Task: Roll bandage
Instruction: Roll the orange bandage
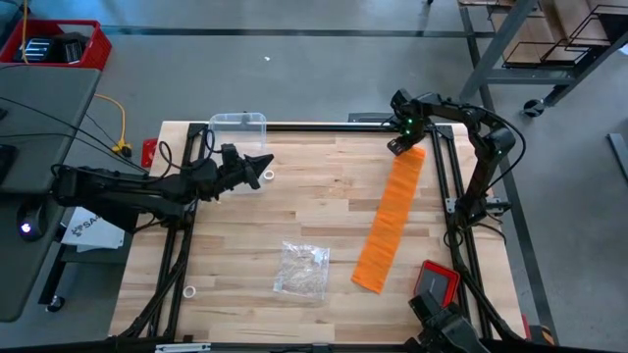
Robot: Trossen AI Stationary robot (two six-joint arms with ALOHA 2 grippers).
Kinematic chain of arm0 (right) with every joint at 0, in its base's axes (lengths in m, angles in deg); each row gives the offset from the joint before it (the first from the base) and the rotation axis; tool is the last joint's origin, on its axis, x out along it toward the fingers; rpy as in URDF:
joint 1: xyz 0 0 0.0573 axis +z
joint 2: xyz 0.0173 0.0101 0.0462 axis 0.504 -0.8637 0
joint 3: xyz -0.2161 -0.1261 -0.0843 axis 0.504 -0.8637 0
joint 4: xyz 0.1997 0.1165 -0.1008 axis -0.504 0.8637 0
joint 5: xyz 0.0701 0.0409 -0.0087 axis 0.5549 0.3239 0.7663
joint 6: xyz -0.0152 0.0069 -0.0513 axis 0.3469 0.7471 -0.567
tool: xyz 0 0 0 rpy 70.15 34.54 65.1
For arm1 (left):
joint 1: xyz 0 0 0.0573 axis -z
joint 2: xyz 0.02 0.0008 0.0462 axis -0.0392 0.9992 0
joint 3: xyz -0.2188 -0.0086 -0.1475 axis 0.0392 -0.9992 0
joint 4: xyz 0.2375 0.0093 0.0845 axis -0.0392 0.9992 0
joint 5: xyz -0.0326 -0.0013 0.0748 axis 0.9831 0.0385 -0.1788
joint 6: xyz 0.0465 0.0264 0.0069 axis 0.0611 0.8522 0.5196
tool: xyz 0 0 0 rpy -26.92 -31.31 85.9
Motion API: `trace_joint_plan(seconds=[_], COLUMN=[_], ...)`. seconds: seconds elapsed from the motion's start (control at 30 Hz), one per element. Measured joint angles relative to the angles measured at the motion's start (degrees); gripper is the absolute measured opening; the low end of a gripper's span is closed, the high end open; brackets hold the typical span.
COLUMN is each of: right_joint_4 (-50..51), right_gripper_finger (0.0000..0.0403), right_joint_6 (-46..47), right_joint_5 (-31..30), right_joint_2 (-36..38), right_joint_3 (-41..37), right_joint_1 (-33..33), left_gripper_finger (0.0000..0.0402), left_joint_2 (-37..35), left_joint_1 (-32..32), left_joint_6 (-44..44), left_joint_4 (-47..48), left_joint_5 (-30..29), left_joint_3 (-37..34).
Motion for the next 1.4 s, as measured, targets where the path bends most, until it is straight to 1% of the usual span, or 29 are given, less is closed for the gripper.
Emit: trace_joint_plan(seconds=[0.07,0.17,0.2,0.3,0.37,0.47,0.67,0.83,0.93,1.0,1.17,1.27,1.33,1.4], right_joint_4=[0.09,0.17,0.14,0.56,1.45,1.91,5.68,9.92,12.06,13.06,10.87,7.82,5.66,4.04], right_gripper_finger=[0.0094,0.0026,0.0013,0.0007,0.0002,0.0000,0.0000,0.0003,0.0019,0.0044,0.0136,0.0191,0.0217,0.0229], right_joint_6=[-0.02,0.03,0.06,1.33,0.30,-0.24,0.05,1.03,1.23,1.18,2.26,5.85,6.14,6.15], right_joint_5=[0.02,1.31,1.93,1.72,1.28,-0.61,0.65,1.49,1.55,1.53,1.79,2.41,2.64,4.15], right_joint_2=[-0.02,-0.04,-0.05,0.07,0.57,2.20,4.75,5.44,5.42,5.42,5.42,5.42,5.42,5.44], right_joint_3=[0.17,0.18,0.17,0.66,1.41,3.25,8.12,10.91,10.38,9.00,4.96,3.16,2.42,2.13], right_joint_1=[0.04,0.00,0.00,0.59,1.11,1.97,2.21,1.75,0.59,-0.25,-1.59,-1.95,-2.01,-2.38], left_gripper_finger=[0.0001,0.0001,0.0001,0.0001,0.0001,0.0001,0.0001,0.0001,0.0001,0.0001,0.0001,0.0001,0.0001,0.0001], left_joint_2=[0.00,0.00,0.00,0.00,0.00,0.00,-0.02,-0.02,-0.02,-0.02,-0.02,-0.01,0.00,0.00], left_joint_1=[0.00,-0.01,0.00,-0.02,-0.02,-0.04,-1.40,-2.67,-2.67,-2.67,-2.56,-2.58,-2.62,-2.62], left_joint_6=[0.00,0.01,0.00,-1.06,-1.45,0.03,5.08,5.96,4.08,3.13,1.15,1.01,1.01,0.48], left_joint_4=[-0.05,-0.10,-0.15,-1.41,-3.45,-4.33,-4.35,-4.07,-3.20,-2.15,0.19,1.33,1.63,1.70], left_joint_5=[0.02,0.02,0.06,0.64,1.88,2.75,5.00,6.90,6.99,7.03,6.80,6.55,6.32,6.27], left_joint_3=[0.00,0.00,0.01,-0.01,-0.01,0.66,3.69,4.75,4.74,4.74,4.73,4.73,4.73,4.73])
